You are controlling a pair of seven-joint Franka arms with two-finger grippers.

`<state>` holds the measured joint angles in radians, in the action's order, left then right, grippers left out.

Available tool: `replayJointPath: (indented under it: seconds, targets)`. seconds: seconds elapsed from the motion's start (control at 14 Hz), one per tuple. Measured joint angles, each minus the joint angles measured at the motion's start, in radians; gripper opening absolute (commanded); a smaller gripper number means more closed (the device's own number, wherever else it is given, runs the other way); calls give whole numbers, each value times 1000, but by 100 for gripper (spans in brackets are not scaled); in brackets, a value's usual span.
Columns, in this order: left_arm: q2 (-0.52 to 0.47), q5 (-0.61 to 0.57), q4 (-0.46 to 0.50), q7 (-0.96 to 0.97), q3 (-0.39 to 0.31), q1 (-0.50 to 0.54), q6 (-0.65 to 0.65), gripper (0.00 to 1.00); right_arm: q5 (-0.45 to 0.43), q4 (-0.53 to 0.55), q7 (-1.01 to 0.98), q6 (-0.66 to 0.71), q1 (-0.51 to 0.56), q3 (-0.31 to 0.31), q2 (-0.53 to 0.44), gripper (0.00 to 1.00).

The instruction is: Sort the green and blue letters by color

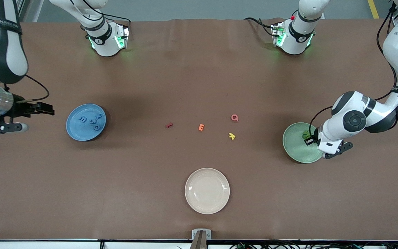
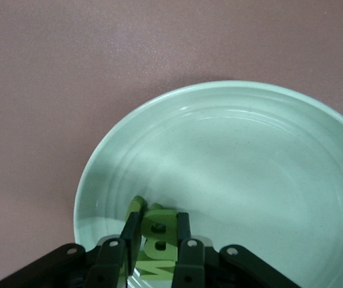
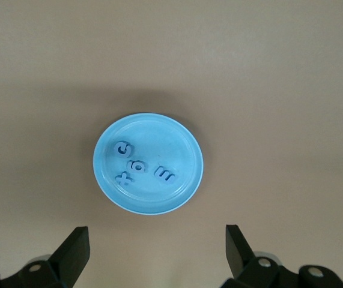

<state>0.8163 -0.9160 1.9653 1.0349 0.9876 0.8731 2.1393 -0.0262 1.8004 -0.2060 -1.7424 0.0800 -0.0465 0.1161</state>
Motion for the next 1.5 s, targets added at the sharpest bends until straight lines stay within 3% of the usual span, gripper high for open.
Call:
replayJointPath:
  seconds: [0.14, 0.29, 0.36, 0.5, 0.57, 0.64, 1.5]
  targets:
    - [0, 0, 0, 0, 0, -1, 2, 13, -1, -54, 27, 30, -16, 1, 7, 100]
    - [0, 0, 0, 0, 0, -2, 3, 23, -3, -93, 58, 48, -40, 2, 16, 100]
    - [0, 0, 0, 0, 0, -2, 3, 33, -4, -119, 65, 57, -50, 2, 21, 100]
    - [0, 0, 0, 0, 0, -2, 4, 65, -4, -195, 73, 112, -60, 2, 34, 100]
    - [0, 0, 0, 0, 0, -2, 4, 86, -4, -240, 75, 145, -62, 2, 43, 100]
    - [0, 0, -1, 0, 0, -1, 4, 98, -4, -279, 75, 168, -62, 2, 52, 100]
    - [0, 0, -20, 0, 31, 2, 9, 99, 7, -370, 76, 209, -60, -1, 88, 100]
